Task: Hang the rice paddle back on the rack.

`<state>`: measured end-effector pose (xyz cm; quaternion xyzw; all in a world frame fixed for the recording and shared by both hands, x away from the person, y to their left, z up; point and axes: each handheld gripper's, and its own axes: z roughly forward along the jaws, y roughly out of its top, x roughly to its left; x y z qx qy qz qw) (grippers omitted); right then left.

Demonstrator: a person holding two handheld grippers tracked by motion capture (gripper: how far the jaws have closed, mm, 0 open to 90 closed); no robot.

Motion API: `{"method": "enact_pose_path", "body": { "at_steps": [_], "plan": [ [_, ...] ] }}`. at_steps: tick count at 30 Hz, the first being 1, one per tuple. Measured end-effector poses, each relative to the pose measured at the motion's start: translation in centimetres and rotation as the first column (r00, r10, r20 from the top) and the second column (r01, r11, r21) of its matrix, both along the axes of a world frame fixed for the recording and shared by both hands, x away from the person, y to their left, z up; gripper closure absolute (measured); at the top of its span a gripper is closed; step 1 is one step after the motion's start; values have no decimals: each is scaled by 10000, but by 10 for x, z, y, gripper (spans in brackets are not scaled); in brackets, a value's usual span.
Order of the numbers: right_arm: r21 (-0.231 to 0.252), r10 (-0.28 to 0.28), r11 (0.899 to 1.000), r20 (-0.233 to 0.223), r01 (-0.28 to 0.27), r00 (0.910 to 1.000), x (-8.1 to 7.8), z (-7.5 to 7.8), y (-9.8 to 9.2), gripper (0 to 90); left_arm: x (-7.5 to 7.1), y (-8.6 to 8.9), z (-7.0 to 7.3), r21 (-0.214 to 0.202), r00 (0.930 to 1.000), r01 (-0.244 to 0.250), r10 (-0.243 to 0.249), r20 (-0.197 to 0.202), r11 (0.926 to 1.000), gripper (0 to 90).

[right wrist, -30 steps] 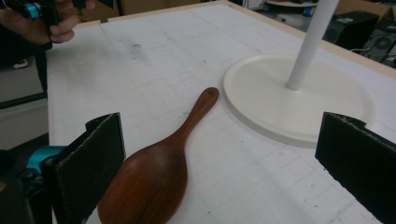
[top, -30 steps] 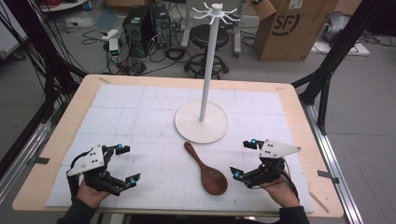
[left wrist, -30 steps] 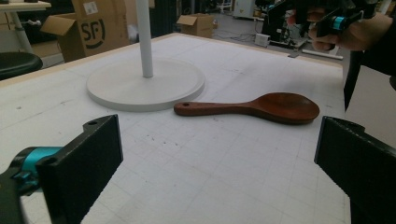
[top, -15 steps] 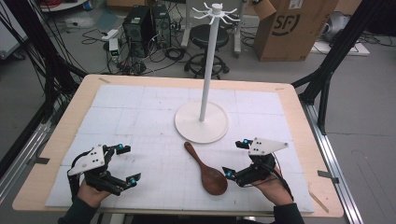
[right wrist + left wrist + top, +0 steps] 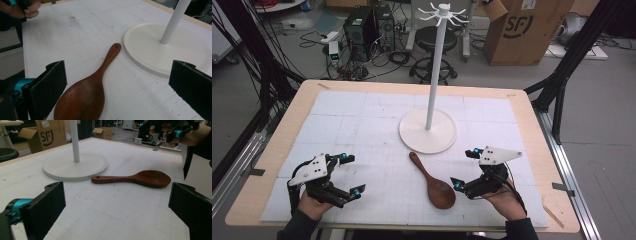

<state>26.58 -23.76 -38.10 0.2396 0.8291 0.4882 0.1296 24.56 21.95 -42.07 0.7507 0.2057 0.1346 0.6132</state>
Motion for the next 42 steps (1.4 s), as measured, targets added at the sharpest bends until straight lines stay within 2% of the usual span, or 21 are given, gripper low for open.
{"method": "enact_pose_path", "body": {
  "at_steps": [5, 9, 13, 14, 15, 17, 19, 20, 21, 22, 25, 32, 42],
  "plan": [
    [-169, -14, 9999, -102, 12, 9999, 4, 0, 4, 7, -2, 0, 1, -31, 10000, -53, 53, 11, 10000, 17],
    [-642, 34, 9979, -413, -61, 9991, 8, -4, 13, 7, -5, -5, 0, 131, 10000, 4, -4, -2, 9999, 17],
    [-767, 3, 9970, -882, -71, 9961, 12, -7, 17, 6, -7, -11, 0, 247, 9999, 137, -136, -21, 9996, 17],
    [-767, 3, 9970, -882, -71, 9961, 12, -7, 17, 6, -7, -11, 0, 247, 9999, 137, -136, -21, 9996, 17],
    [-931, 31, 9956, -1095, -134, 9940, 14, -8, 20, 7, -8, -13, 0, 382, 9998, 173, -174, 16, 9991, 17],
    [-1021, 84, 9946, -1100, -197, 9939, 16, -8, 21, 6, -9, -13, 0, 410, 9999, 168, -169, 23, 9990, 17],
    [-1274, 128, 9914, -1390, -307, 9902, 18, -8, 28, 7, -9, -13, 1, 378, 9999, 129, -131, 30, 9992, 17],
    [-1274, 128, 9914, -1390, -307, 9902, 18, -8, 28, 7, -9, -12, 1, 397, 9999, 99, -101, 57, 9992, 17],
    [-1377, 149, 9898, -1460, -352, 9892, 19, -8, 30, 6, -9, -11, 1, 370, 9999, 94, -96, 46, 9993, 17],
    [-1603, 91, 9864, -1727, -372, 9849, 20, -8, 34, 6, -8, -11, 1, 361, 10000, 43, -45, 44, 9993, 17],
    [-1912, 29, 9807, -1903, -400, 9817, 22, -7, 40, 7, -8, -10, 1, 359, 10000, 18, -19, 36, 9994, 17],
    [-2468, 87, 9672, -2042, -601, 9789, 25, -7, 57, 7, -8, -11, 1, 369, 10000, 38, -40, 49, 9993, 16],
    [-3116, 78, 9462, -2479, -873, 9688, 33, -11, 76, 7, -7, -11, 1, 361, 9999, 85, -88, 77, 9993, 17]
  ]
}}
